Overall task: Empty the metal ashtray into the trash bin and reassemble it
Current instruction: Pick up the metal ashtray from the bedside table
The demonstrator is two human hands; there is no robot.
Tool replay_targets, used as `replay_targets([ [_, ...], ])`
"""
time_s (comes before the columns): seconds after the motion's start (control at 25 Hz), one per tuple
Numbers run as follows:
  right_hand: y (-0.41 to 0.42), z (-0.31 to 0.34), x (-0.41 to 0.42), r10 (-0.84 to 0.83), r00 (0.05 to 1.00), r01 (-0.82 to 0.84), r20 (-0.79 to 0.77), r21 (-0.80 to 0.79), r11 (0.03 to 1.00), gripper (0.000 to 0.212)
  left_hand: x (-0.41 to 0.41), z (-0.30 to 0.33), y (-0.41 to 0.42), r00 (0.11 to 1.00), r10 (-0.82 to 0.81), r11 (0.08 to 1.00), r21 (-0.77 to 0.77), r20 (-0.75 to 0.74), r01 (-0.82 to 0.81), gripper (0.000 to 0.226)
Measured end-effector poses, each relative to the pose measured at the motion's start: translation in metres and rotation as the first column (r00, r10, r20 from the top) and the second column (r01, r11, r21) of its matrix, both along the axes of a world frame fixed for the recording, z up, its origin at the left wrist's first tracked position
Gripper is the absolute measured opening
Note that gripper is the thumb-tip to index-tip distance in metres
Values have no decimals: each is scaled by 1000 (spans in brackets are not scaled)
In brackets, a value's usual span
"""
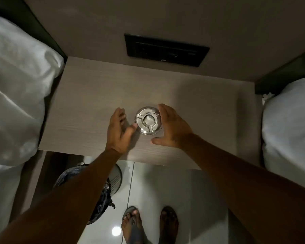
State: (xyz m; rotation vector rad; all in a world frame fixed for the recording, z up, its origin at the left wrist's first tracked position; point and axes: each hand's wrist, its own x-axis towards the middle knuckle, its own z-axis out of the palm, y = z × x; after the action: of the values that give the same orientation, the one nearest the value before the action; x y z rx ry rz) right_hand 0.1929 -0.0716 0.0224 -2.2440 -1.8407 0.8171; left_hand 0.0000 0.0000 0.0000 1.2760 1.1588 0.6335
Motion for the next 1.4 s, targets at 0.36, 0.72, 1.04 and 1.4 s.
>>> replay_targets([
  [0.36,21,-15,-7,65,997,-64,-48,25,998,130,14,-10,17,797,568,760,-503,206,-412,46],
  [0.72,27,-25,-13,16,999,-13,-52,59,998,125,8,-18,15,790,559,763,-530,251,-371,51],
  [1.04,26,-15,-10,-14,995,22,-95,87,996,125,5,-14,16,778,557,719,-637,290,-278,60],
  [1.4,32,-1,-29,114,988,-101,-102,124,987,123,24,-25,0,734,522,550,-829,434,99,76],
])
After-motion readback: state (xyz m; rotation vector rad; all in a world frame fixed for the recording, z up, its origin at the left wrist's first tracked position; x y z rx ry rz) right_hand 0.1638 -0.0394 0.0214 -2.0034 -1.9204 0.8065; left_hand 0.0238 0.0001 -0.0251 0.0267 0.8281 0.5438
